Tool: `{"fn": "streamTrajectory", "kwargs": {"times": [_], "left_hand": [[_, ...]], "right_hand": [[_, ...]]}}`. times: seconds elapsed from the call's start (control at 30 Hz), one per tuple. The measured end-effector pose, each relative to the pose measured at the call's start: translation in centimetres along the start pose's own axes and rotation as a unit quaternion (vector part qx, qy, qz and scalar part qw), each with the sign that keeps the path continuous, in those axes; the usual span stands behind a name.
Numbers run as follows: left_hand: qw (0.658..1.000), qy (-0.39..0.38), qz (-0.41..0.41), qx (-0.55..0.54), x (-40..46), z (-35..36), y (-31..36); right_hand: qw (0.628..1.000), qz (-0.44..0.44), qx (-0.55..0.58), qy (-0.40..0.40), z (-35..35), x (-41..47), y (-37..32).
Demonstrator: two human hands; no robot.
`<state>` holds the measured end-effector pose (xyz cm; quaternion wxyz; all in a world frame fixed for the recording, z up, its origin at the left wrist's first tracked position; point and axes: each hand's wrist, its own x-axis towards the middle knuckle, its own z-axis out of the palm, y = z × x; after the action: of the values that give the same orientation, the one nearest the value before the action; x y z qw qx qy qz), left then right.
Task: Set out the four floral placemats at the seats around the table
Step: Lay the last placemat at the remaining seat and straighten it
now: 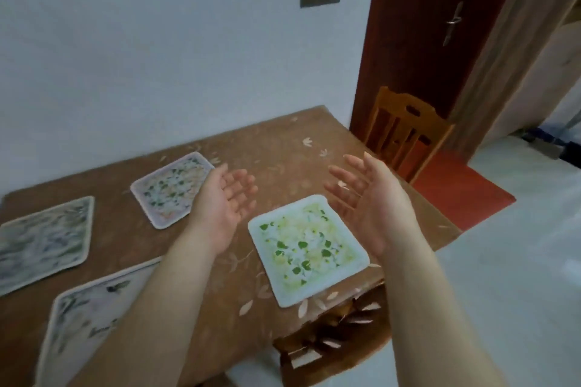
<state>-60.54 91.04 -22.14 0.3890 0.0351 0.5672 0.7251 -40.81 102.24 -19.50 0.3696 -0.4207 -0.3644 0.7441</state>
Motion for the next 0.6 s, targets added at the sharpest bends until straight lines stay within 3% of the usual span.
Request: {"fn": "streamTrajectory", "kwargs": {"times": [0.1, 0.3, 0.47, 0.6], "left_hand": [[0.996, 0.086, 0.021, -0.030, 1.0, -2.3, 1.4], [0.981, 0.173, 0.000, -0.090, 3.9, -9.4, 2.2], [0.967, 0.197, -0.037, -0.157, 11.1, -15.1, 1.3], [0.958, 0.218, -0.090, -0.165, 19.8, -19.7, 0.7]], "right_hand": [[0.996, 0.054, 0.005, -0.070, 2.8, 3.2, 0.3], [0.972, 0.143, -0.012, -0.188, 9.7, 7.0, 3.9], [0.964, 0.162, -0.039, -0.206, 14.8, 10.7, 6.9], [0.968, 0.176, -0.055, -0.172, 18.7, 15.0, 9.8]]}}
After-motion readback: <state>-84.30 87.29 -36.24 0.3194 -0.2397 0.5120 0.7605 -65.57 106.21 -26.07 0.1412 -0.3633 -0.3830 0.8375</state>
